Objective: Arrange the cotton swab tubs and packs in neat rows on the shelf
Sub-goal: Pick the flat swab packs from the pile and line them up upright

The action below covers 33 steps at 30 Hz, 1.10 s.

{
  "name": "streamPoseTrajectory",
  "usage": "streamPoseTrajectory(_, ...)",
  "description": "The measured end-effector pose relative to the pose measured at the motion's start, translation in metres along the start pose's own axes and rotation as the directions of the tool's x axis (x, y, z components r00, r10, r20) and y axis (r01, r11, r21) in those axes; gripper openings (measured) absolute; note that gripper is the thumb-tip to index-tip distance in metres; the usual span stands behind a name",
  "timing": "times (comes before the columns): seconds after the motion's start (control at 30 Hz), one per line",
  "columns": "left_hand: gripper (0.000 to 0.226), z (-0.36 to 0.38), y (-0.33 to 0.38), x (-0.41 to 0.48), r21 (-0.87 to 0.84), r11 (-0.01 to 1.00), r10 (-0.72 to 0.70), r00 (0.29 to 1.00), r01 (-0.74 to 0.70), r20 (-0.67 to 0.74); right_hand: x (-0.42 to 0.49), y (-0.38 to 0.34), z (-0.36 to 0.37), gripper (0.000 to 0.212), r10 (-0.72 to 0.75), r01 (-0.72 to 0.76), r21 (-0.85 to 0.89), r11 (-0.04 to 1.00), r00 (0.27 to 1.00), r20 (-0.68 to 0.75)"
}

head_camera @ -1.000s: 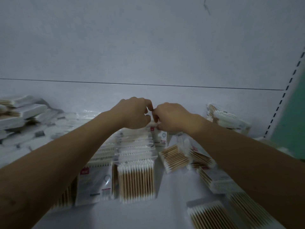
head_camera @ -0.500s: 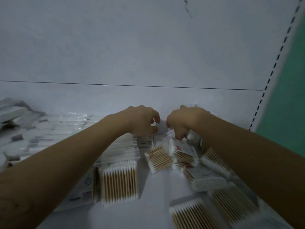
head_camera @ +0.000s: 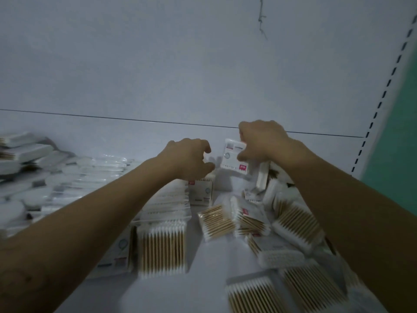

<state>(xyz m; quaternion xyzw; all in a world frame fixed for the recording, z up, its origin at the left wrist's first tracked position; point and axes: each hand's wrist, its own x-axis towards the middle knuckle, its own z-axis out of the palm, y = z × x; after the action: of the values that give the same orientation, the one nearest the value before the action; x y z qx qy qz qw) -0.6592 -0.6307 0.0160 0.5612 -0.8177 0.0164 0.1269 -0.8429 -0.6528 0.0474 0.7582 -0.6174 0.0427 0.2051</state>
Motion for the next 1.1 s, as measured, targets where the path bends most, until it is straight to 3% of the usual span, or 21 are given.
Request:
streamPoseTrajectory(0.07, 0.055, 0.000, 0.002, -0.001, -0.029, 0.999, -0.033, 0.999, 0.033, -0.014, -0.001, 0.005, 0.001, 0.041, 0.057, -0.061, 0.241, 0.968, 0.998, 0.024)
streamPoseTrajectory(0.13, 0.062, -0.001, 0.003, -0.003, -0.097, 0.993, -0.073, 0.997, 0.070, -0.031, -0.002, 0.009, 0.005, 0.041, 0.140, -0.106, 0.516, 0.850, 0.990, -0.029)
streamPoseTrajectory(0.2, 0.067, -0.006, 0.004, -0.005, -0.248, 0.962, -0.133, 0.990, 0.117, -0.048, -0.009, 0.005, 0.006, 0.049, 0.240, -0.114, 0.830, 0.546, 0.970, -0.024)
streamPoseTrajectory(0.27, 0.060, -0.011, 0.003, -0.005, -0.458, 0.878, -0.190, 0.980, 0.142, -0.061, -0.017, -0.006, 0.005, 0.052, 0.225, -0.126, 0.972, 0.200, 0.971, 0.080)
streamPoseTrajectory(0.3, 0.051, -0.013, 0.002, -0.005, -0.569, 0.811, -0.211, 0.975, 0.139, -0.062, -0.020, -0.013, 0.004, 0.046, 0.196, -0.147, 0.982, 0.116, 0.973, 0.122)
streamPoseTrajectory(0.37, 0.038, -0.013, 0.001, -0.004, -0.698, 0.706, -0.245, 0.966, 0.118, -0.084, -0.026, -0.024, 0.004, 0.034, 0.154, -0.181, 0.981, 0.065, 0.973, 0.169)
streamPoseTrajectory(0.4, 0.031, -0.012, 0.000, -0.004, -0.721, 0.685, -0.260, 0.959, 0.101, -0.113, -0.028, -0.027, 0.005, 0.031, 0.146, -0.193, 0.977, 0.090, 0.973, 0.179)
streamPoseTrajectory(0.43, 0.024, -0.012, -0.001, -0.004, -0.725, 0.684, -0.263, 0.953, 0.076, -0.148, -0.031, -0.028, 0.005, 0.031, 0.141, -0.198, 0.962, 0.186, 0.975, 0.174)
streamPoseTrajectory(0.53, 0.018, -0.010, -0.003, -0.008, -0.582, 0.813, -0.173, 0.958, 0.008, -0.229, -0.045, -0.024, 0.002, 0.046, 0.104, -0.177, 0.718, 0.673, 0.984, 0.146)
streamPoseTrajectory(0.57, 0.017, -0.009, -0.003, -0.010, -0.497, 0.868, -0.123, 0.968, -0.003, -0.220, -0.052, -0.023, 0.000, 0.053, 0.099, -0.170, 0.604, 0.779, 0.984, 0.149)
streamPoseTrajectory(0.63, 0.019, -0.005, -0.003, -0.011, -0.346, 0.938, -0.029, 0.988, -0.026, -0.150, -0.069, -0.025, -0.004, 0.057, 0.080, -0.140, 0.447, 0.884, 0.985, 0.152)
streamPoseTrajectory(0.73, 0.030, 0.004, 0.003, -0.008, -0.119, 0.993, 0.025, 1.000, -0.026, -0.002, -0.088, -0.034, -0.001, 0.054, -0.002, -0.064, 0.295, 0.953, 0.976, 0.218)
streamPoseTrajectory(0.83, 0.040, 0.013, 0.005, -0.001, 0.124, 0.992, 0.017, 0.992, -0.032, 0.125, -0.092, -0.041, 0.010, 0.060, -0.073, -0.005, 0.277, 0.961, 0.960, 0.271)
streamPoseTrajectory(0.97, 0.044, 0.020, 0.009, 0.006, 0.248, 0.968, -0.010, 0.979, -0.042, 0.205, -0.093, -0.037, 0.018, 0.064, -0.156, 0.046, 0.382, 0.923, 0.953, 0.261)
streamPoseTrajectory(1.1, 0.058, 0.025, 0.013, 0.003, 0.224, 0.970, 0.066, 0.988, -0.096, 0.139, -0.097, -0.030, 0.027, 0.071, -0.190, 0.049, 0.495, 0.868, 0.952, 0.239)
